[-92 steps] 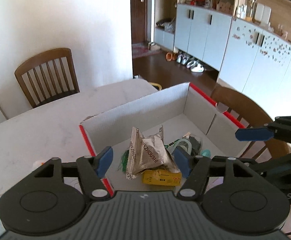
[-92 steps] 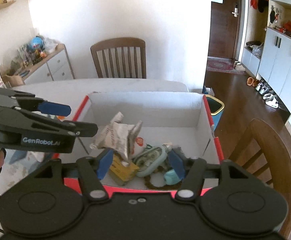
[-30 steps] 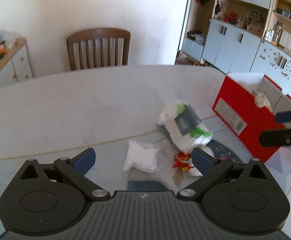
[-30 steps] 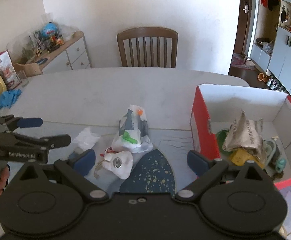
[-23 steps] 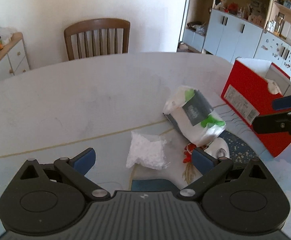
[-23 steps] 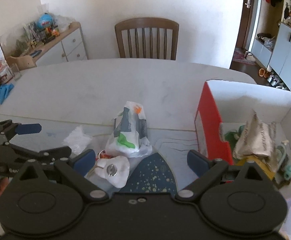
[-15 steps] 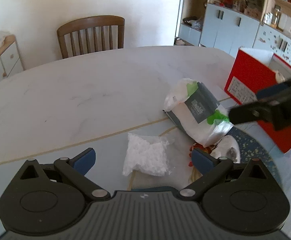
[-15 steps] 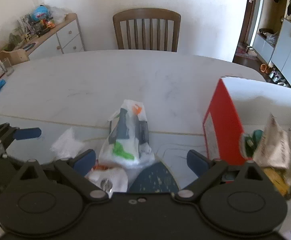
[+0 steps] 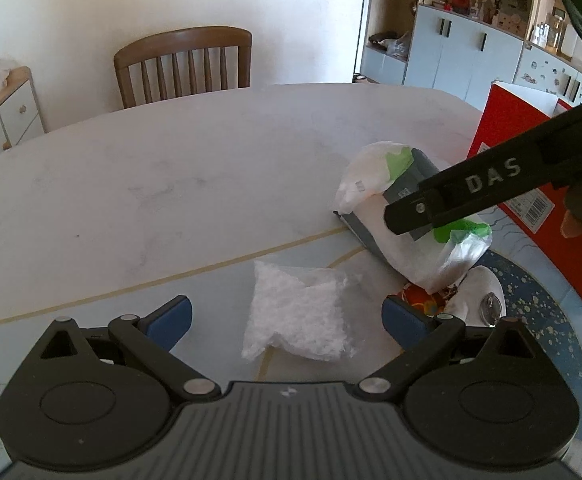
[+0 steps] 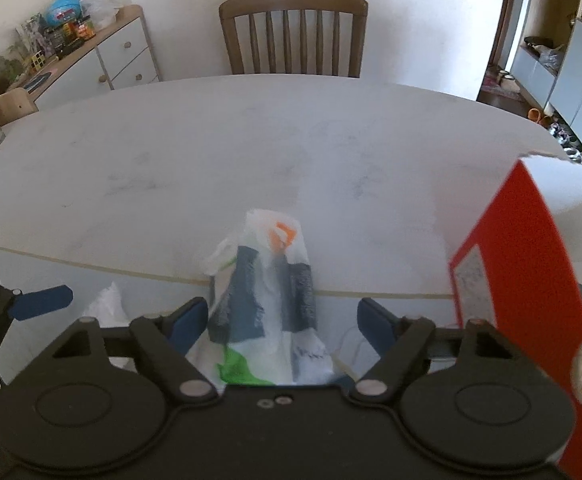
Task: Organize objects
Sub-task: 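Grasp the clear granule bag with the left tool while the right tool grasps the white plastic bag, then carry the granule bag and white plastic bag with both tools into the shoebox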
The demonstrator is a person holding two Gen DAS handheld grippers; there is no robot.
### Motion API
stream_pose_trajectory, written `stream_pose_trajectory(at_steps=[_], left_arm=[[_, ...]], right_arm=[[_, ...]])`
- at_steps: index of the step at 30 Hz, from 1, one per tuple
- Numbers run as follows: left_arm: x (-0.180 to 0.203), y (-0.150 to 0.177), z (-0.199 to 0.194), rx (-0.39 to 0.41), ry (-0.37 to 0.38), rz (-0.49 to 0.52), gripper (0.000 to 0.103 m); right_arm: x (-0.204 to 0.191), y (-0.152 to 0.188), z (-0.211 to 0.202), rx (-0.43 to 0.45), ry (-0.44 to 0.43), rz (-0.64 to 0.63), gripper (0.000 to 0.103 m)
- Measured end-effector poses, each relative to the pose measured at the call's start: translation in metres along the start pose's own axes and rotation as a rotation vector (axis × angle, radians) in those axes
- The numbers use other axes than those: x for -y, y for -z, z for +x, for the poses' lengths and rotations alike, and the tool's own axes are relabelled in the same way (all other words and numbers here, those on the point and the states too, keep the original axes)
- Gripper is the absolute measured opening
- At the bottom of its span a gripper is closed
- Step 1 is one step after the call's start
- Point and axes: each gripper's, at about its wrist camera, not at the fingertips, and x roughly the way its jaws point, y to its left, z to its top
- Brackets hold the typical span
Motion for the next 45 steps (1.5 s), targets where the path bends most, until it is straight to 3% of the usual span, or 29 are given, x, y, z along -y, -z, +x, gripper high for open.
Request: stream_pose_trajectory(at_steps=[4,7,12,15,26,45], left_arm=[[0.004,0.001,0.001,-0.004,0.004,0.012,0.089],[0.005,0.001,0.001,0.004,-0.009,0.023,0.081],[0.005,-0.003,0.001,0.008,-0.009,0.041,0.052],[0.005,-0.006,0.001,0.002,-0.008,0.044,0.047],[-0.001,-0.010,-0.003,-0.023,-0.016,0.025,0.041],[0.012,-0.027,-0.070,-0.002,0.028,-0.036,0.040]], right_arm=[[-0.003,-0.002,0.006,-0.006,-0.002,-0.011,0.073],[-0.004,-0.003,0.007,-0.009,-0.003,-0.015,0.063],[-0.005,-0.004,0.011,-0.014,-0.002,-0.026,0.051],[-0.007,-0.004,0.011,-0.018,-0.008,-0.030,0.043],[-0.010,-0.005,0.000,0.002,0.002,-0.037,0.023],[0.016,0.005,-0.094,0.114,-0.062,0.095,0.022]])
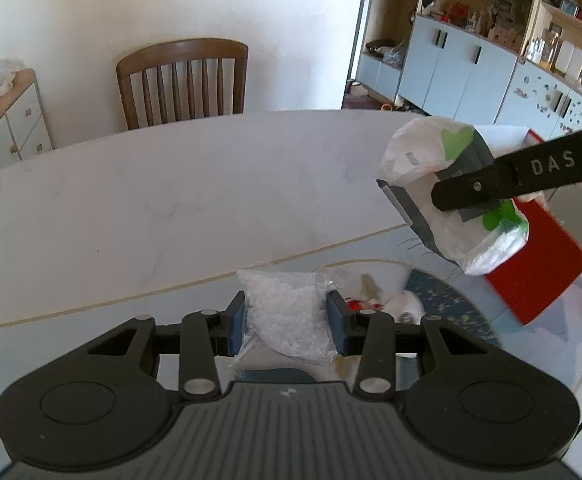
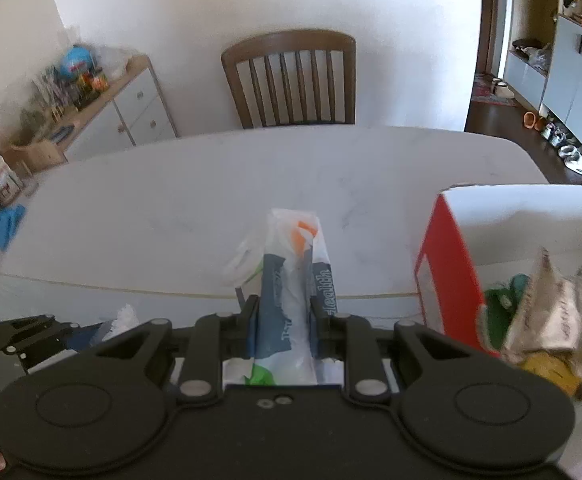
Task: Organize objects
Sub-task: 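Carry the granule bag and white plastic bag with both tools into the shoebox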
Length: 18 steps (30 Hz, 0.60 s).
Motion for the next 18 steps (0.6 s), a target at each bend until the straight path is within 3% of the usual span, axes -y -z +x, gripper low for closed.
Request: stream_pose_trajectory(at_steps=[11,18], left_arm=[[0.035,-0.014,-0.046,0.037,0.032,0.016,0.040],[0.068,-0.031,-0.058,0.027,0.066,0.038,0.040]], right_arm=[[0.006,0.016,-0.062,0.033,-0.020,0.021,0.022],[0.032,0.027,-0.094,0.057,-0.025,0.056,0.022]])
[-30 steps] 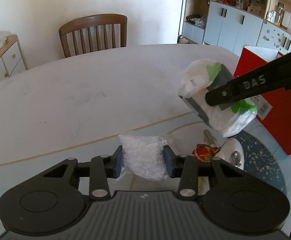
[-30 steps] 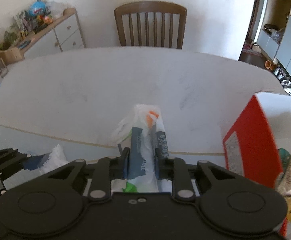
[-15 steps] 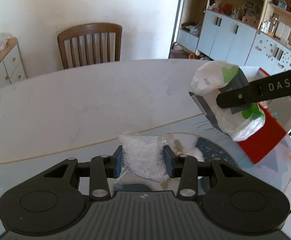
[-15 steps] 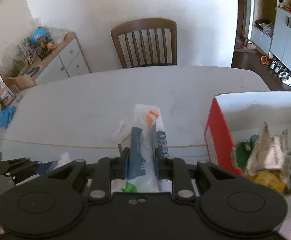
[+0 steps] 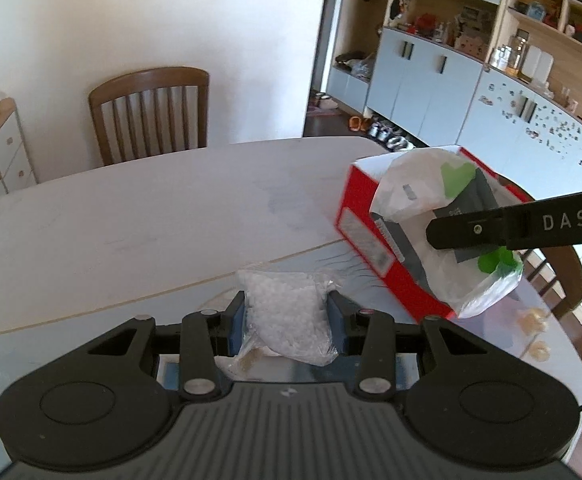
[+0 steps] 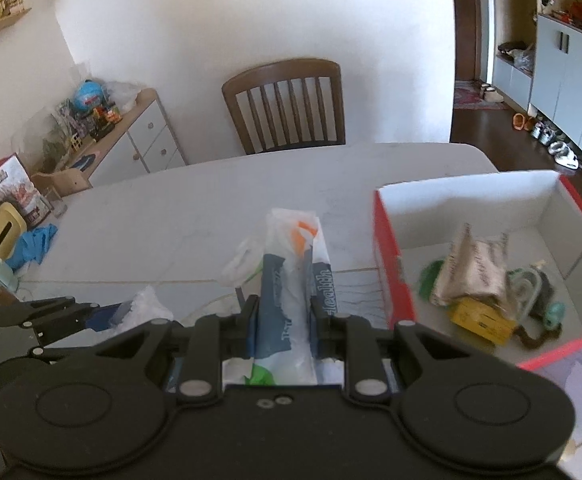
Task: Organize objects
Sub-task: 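Carry the granule bag and white plastic bag with both tools into the shoebox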
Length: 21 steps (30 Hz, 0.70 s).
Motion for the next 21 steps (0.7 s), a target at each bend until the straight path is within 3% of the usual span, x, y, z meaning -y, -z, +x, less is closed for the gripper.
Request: stream_pose_trajectory(at_steps=[21], left_arm=[[0.136,-0.039,0.038,-0.006,0.027,0.079,0.040]], right_arm=[[0.145,0.001,-0.059,0.042,0.023,0.054,0.022]])
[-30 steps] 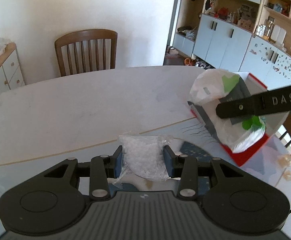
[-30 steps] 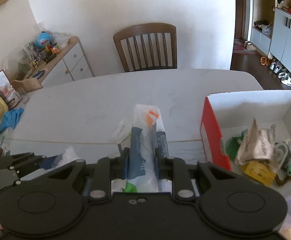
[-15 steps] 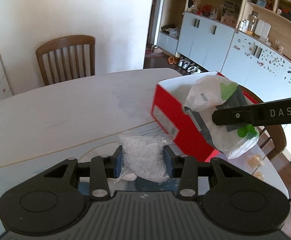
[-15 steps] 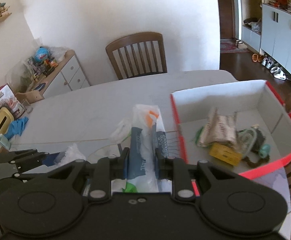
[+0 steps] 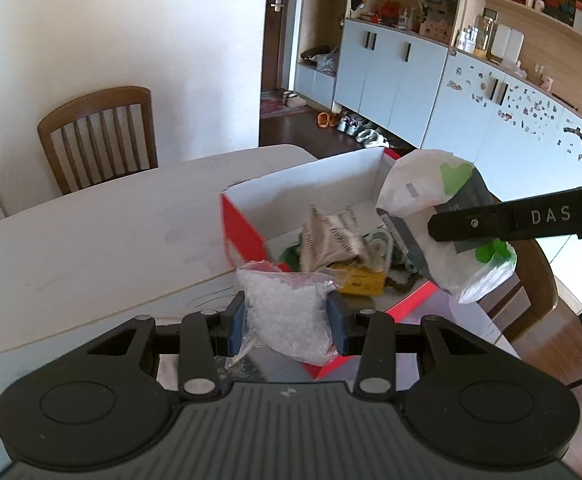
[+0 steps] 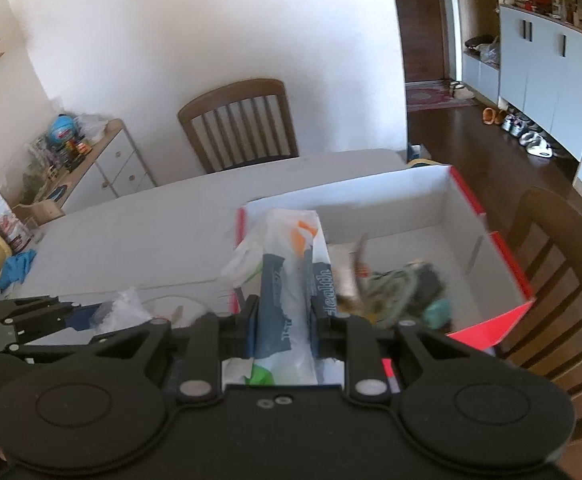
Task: Organize objects
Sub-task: 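Carry the granule bag and white plastic bag with both tools into the shoebox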
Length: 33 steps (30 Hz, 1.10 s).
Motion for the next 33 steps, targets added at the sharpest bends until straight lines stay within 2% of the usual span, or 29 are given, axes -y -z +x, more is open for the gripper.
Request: stream_pose_trajectory(at_steps=[9,15,24,33], left_arm=[[0.047,-0.015,0.038,-0.030,-0.007,0.024,0.040],[0.068,-0.027,0.063,-0.048,-0.019,0.038,0.040],[0.086,-0.040,0.099,-0.099,-0.051,0.043,0.041],[0.098,-0.043,0.135,-0.156,-0.081,0.065,0.041]], right_arm=[[0.065,-0.012,0.000,0.006,0.027,0.020,0.023],[0.096,-0.022,0.015,-0.005,0.048,0.029,0.023],[0.108,-0.038,0.052,-0.027,0.030,0.009,0.023],[0.103,-0.028,0.096,-0.081,0.054,-0.077,0.024]])
